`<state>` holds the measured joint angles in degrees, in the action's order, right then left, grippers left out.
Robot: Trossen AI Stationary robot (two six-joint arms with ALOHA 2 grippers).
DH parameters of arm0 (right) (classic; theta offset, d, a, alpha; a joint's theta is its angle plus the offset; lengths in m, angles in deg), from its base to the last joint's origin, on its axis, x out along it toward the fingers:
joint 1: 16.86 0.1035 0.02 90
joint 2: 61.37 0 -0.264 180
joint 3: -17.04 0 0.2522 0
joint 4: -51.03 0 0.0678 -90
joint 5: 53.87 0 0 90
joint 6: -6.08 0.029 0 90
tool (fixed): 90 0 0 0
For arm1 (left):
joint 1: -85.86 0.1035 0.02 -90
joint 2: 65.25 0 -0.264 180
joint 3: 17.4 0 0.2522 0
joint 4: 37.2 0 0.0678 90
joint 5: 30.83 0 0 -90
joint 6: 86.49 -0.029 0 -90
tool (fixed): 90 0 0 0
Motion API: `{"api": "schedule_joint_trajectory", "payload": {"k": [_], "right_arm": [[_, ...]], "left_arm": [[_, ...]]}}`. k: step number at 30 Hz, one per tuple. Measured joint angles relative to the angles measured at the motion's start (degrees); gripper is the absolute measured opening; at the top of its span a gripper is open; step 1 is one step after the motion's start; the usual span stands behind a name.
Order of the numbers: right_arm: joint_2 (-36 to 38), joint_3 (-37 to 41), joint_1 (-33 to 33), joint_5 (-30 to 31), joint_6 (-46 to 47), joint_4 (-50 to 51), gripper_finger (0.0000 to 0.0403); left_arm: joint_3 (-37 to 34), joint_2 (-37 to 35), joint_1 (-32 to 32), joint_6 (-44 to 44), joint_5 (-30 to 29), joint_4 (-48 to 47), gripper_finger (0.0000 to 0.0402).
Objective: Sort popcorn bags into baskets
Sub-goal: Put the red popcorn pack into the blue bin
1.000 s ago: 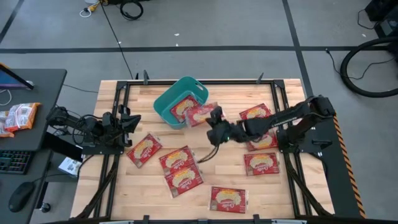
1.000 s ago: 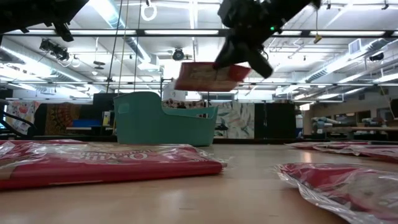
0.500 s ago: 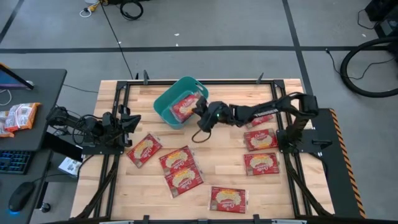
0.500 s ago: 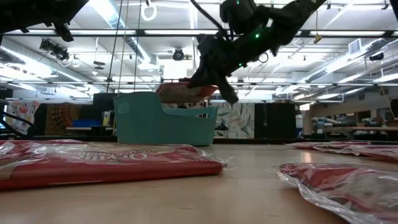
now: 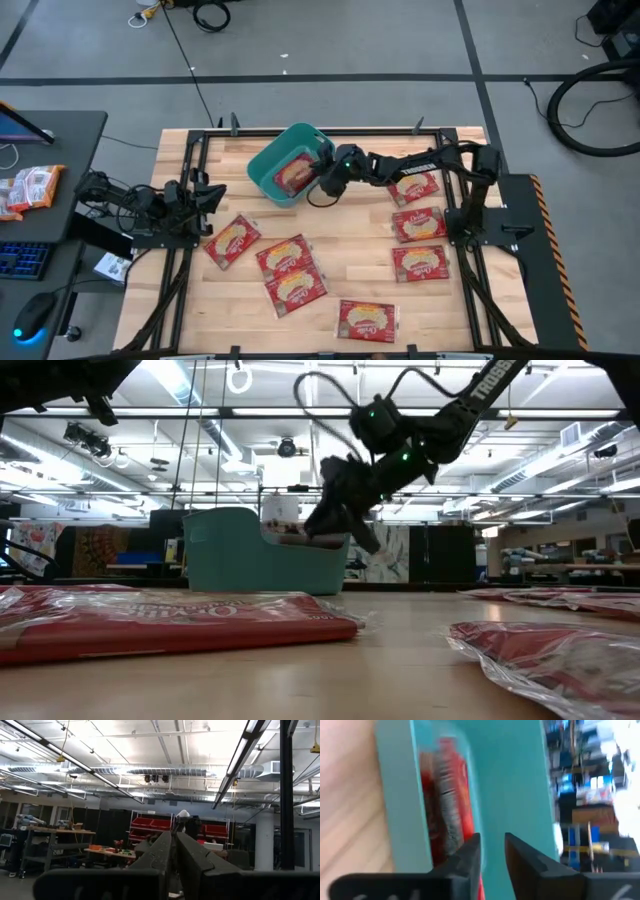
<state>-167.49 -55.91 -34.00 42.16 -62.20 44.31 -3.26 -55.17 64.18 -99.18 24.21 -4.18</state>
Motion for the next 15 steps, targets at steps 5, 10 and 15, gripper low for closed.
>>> {"api": "schedule_joint_trajectory", "payload": {"k": [5, 10, 15], "right_arm": [[-0.45, 0.02, 1.49, 7.57, 1.81, -0.48, 0.0130], [2.04, 0.01, 4.39, 11.82, 3.70, 0.40, 0.0136], [5.16, -0.03, 8.82, 11.78, 10.75, 5.25, 0.0130]], "left_arm": [[-0.02, 0.00, 0.02, 0.00, -0.32, -0.15, 0.0032], [0.00, 0.00, 0.02, 0.00, -0.41, -0.09, 0.0032], [-0.01, 0.00, 0.00, -0.02, -0.41, -0.13, 0.0032]]}}
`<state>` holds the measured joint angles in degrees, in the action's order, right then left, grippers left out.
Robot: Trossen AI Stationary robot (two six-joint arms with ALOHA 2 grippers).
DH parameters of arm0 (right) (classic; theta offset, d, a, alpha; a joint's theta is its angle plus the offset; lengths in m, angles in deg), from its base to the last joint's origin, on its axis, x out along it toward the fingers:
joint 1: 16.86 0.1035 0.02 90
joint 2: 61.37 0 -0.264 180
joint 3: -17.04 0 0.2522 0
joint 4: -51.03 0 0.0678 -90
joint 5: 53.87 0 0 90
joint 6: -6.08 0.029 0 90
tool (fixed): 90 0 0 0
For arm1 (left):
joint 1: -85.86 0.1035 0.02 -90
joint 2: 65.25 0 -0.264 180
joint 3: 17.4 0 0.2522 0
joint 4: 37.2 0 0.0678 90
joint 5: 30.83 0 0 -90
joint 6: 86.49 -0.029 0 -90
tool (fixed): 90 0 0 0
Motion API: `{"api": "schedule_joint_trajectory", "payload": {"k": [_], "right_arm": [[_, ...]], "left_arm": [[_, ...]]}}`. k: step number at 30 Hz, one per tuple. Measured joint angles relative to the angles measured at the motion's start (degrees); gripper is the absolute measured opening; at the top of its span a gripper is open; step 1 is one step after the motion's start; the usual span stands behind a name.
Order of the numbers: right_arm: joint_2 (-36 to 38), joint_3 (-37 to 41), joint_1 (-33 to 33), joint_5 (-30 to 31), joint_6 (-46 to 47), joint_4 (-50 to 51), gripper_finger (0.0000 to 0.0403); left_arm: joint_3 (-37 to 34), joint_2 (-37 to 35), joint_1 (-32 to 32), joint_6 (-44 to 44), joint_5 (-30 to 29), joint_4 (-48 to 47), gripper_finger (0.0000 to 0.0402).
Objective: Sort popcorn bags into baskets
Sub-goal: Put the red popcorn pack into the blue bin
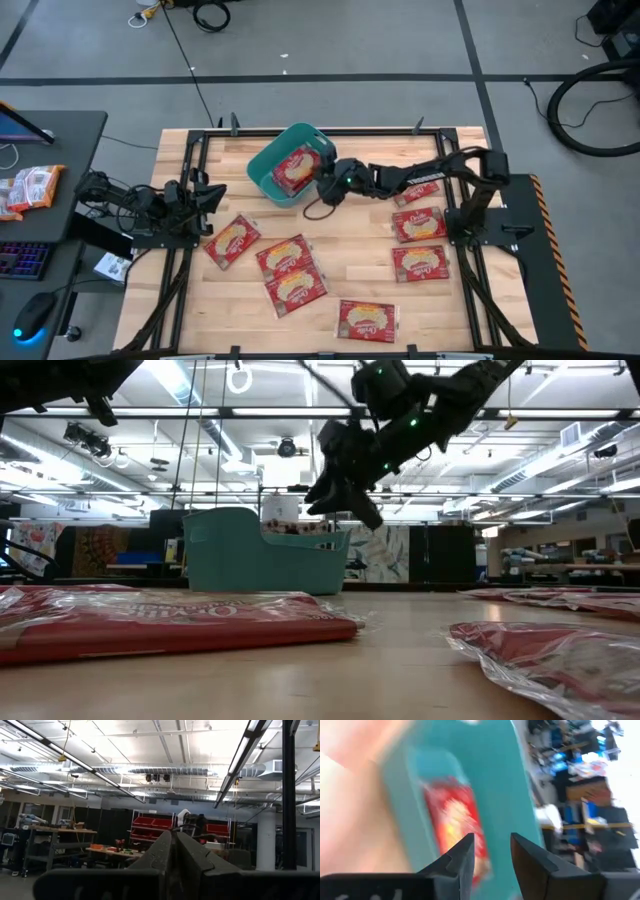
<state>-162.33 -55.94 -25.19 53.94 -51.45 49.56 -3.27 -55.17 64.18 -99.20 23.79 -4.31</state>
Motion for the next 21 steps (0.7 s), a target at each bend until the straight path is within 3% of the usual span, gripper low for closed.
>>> {"api": "schedule_joint_trajectory", "payload": {"k": [17, 21], "right_arm": [[-0.25, 0.04, 13.27, -16.56, 36.39, 11.84, 0.0128], [-0.34, 0.07, 16.07, -15.60, 41.17, 15.87, 0.0128]], "left_arm": [[0.01, 0.00, 0.00, 0.27, 0.02, 0.06, 0.0032], [0.00, 0.00, 0.02, 4.37, 0.01, -3.15, 0.0032]]}}
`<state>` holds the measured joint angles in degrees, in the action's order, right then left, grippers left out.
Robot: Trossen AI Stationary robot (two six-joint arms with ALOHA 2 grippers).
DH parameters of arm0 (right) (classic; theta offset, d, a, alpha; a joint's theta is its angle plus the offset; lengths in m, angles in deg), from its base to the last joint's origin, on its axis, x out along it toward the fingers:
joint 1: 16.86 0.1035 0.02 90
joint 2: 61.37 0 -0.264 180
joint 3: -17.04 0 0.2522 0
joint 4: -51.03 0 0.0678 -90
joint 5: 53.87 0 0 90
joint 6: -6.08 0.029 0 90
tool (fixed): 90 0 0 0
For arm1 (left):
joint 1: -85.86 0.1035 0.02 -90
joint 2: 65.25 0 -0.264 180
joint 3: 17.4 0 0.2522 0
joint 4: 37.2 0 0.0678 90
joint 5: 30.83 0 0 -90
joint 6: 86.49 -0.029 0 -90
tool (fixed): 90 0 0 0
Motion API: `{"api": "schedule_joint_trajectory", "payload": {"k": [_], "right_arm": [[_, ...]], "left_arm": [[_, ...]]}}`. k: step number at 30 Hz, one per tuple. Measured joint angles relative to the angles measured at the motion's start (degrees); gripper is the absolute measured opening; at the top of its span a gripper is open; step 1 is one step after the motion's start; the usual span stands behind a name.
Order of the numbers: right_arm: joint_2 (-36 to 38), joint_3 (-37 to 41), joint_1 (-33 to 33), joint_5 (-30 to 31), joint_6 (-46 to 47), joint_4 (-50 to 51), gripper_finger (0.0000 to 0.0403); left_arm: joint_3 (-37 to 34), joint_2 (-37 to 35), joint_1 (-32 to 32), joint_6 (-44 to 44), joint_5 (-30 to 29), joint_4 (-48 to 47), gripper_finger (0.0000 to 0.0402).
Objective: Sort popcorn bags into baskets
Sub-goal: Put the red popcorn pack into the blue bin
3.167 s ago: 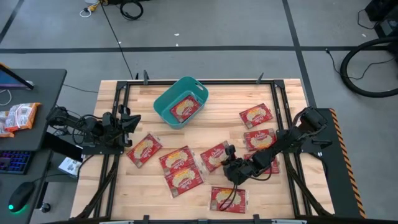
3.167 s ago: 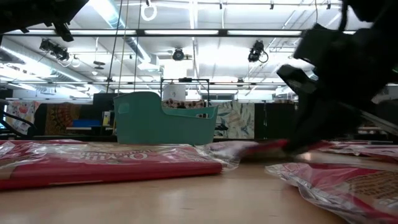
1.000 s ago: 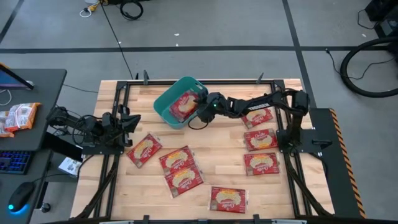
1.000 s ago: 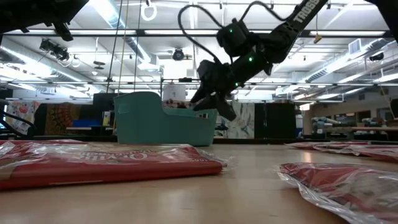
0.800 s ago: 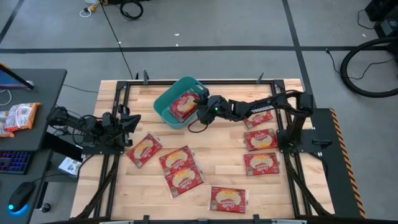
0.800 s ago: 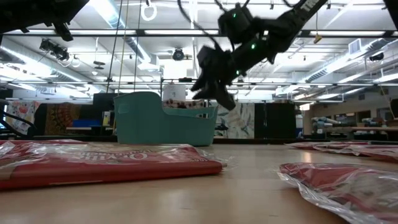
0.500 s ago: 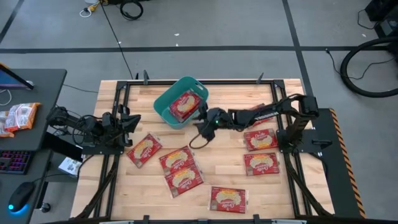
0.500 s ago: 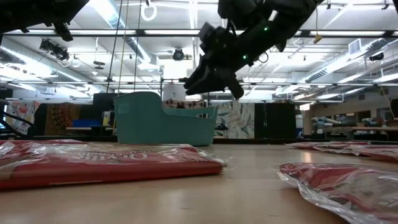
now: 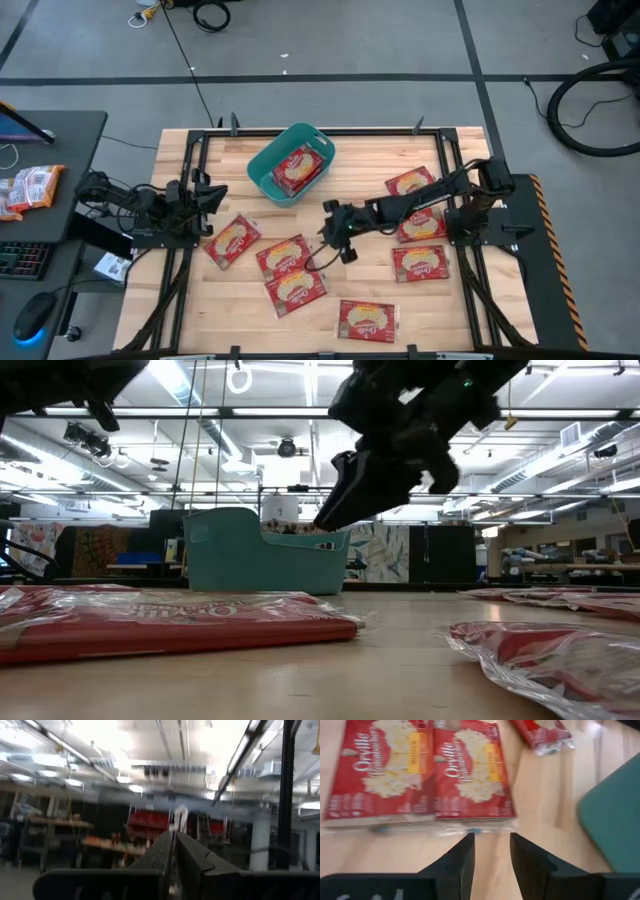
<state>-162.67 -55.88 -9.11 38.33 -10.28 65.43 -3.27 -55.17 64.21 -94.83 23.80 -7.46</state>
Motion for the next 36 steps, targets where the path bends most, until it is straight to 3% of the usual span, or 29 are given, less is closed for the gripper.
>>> {"api": "schedule_joint_trajectory", "payload": {"k": [4, 6, 10, 14, 21, 25, 30, 36], "right_arm": [[0.00, 0.00, 3.76, 2.73, 2.84, 0.38, 0.0128], [0.00, 0.00, 5.91, 5.06, 2.96, 0.33, 0.0128], [0.00, 0.00, 9.25, 8.26, 5.23, 0.25, 0.0128], [0.00, 0.00, 10.71, 8.50, 7.47, 0.38, 0.0127], [0.00, 0.00, 10.96, 7.83, 9.79, 0.38, 0.0126], [0.00, 0.00, 10.98, 8.07, 10.78, 0.39, 0.0126], [0.00, 0.00, 11.64, 8.24, 13.23, 0.98, 0.0126], [0.00, 0.00, 13.11, 10.29, 15.31, 4.30, 0.0126]], "left_arm": [[1.93, 0.29, -0.02, 5.67, -0.56, -10.19, 0.0032], [3.33, 1.33, -0.02, 8.60, 1.97, -13.12, 0.0032], [3.40, 5.59, -0.02, 9.57, 9.57, -9.99, 0.0032], [3.76, 11.17, -0.02, 17.80, 17.13, -8.88, 0.0032], [5.55, 27.60, -0.07, 39.87, 19.84, -13.56, 0.0032], [8.27, 36.76, -0.07, 48.07, 25.22, -13.39, 0.0032], [14.49, 46.52, -0.11, 51.34, 31.60, -14.38, 0.0032], [26.36, 57.24, -0.67, 51.63, 33.30, -29.11, 0.0032]]}}
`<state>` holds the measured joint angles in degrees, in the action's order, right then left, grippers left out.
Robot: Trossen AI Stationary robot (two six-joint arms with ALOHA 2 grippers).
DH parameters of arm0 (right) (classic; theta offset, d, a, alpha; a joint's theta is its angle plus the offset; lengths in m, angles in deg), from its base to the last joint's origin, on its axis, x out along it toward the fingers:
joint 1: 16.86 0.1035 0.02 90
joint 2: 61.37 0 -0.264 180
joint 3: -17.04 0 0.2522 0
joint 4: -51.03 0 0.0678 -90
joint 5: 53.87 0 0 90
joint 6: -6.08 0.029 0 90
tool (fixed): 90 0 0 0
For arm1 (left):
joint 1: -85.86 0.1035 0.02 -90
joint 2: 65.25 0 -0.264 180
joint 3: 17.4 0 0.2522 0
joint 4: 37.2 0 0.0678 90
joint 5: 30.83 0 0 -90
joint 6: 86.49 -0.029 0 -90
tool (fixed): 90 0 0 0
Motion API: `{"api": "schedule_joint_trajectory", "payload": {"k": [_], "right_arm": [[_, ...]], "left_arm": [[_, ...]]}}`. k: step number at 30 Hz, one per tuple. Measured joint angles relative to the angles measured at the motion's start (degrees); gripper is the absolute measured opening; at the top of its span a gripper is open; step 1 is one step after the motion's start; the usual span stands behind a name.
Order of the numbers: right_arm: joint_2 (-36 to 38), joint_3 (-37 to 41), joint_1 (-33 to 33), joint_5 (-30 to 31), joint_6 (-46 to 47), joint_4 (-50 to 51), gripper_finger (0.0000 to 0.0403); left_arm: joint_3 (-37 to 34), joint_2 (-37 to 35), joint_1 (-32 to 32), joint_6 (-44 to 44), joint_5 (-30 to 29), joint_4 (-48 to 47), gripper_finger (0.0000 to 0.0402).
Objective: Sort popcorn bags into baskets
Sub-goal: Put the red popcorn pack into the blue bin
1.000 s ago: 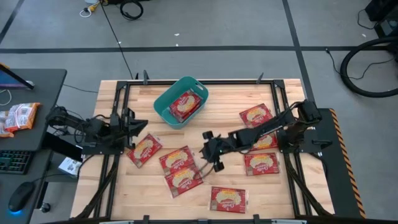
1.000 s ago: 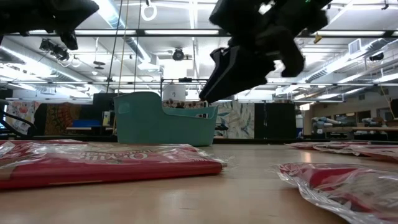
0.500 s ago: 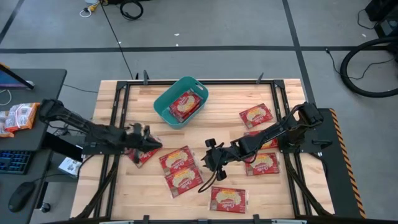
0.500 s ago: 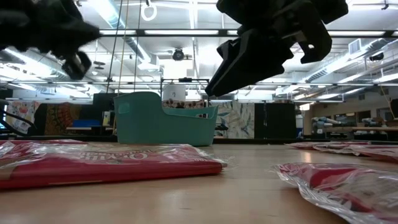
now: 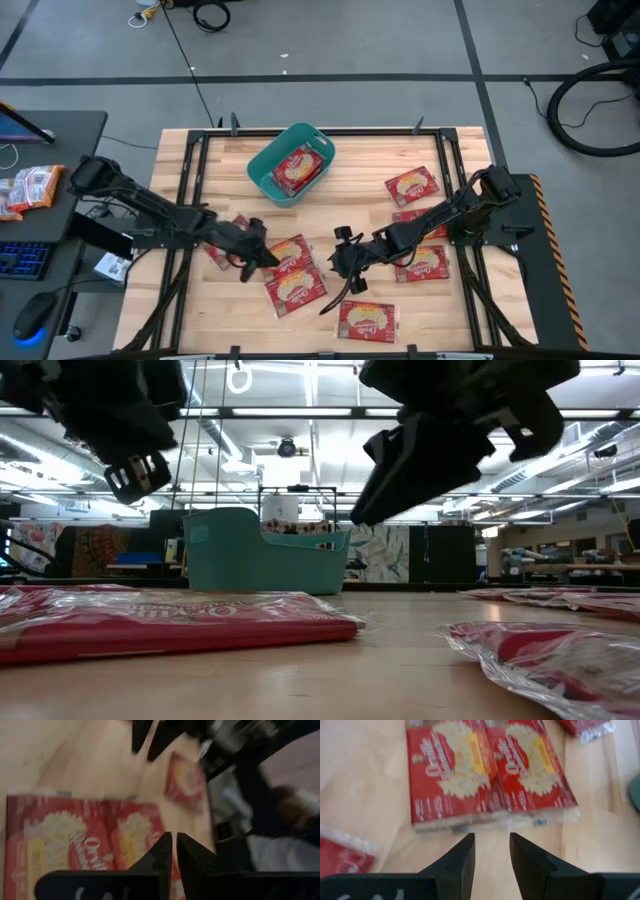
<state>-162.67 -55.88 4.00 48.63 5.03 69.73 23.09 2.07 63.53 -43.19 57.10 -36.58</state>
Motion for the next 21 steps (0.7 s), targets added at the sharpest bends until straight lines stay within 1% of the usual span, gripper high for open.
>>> {"api": "schedule_joint_trajectory", "payload": {"k": [3, 5, 11, 15, 18, 21], "right_arm": [[0.00, 0.00, 0.65, 2.46, 0.05, 2.47, 0.0126], [0.00, 0.00, 1.03, 3.57, 0.05, 3.73, 0.0126], [0.00, 0.00, 1.63, 4.83, 1.05, 6.70, 0.0126], [0.00, -0.02, 2.28, 7.83, 1.95, 10.33, 0.0126], [-0.02, -0.02, 2.45, 8.67, 2.24, 11.67, 0.0126], [-0.02, -0.02, 2.45, 8.63, 3.05, 11.93, 0.0126]], "left_arm": [[5.29, 5.24, -0.11, -0.14, 0.17, -7.09, 0.0032], [7.98, 8.30, -0.11, 0.00, 0.68, -9.36, 0.0032], [13.32, 17.26, -0.11, 0.01, 3.28, -10.20, 0.0032], [16.87, 22.39, -0.09, -1.31, 3.31, -13.97, 0.0033], [20.63, 25.51, -0.09, -2.86, 3.25, -19.87, 0.0044], [25.17, 28.21, -0.31, -4.68, 1.61, -25.22, 0.0069]]}}
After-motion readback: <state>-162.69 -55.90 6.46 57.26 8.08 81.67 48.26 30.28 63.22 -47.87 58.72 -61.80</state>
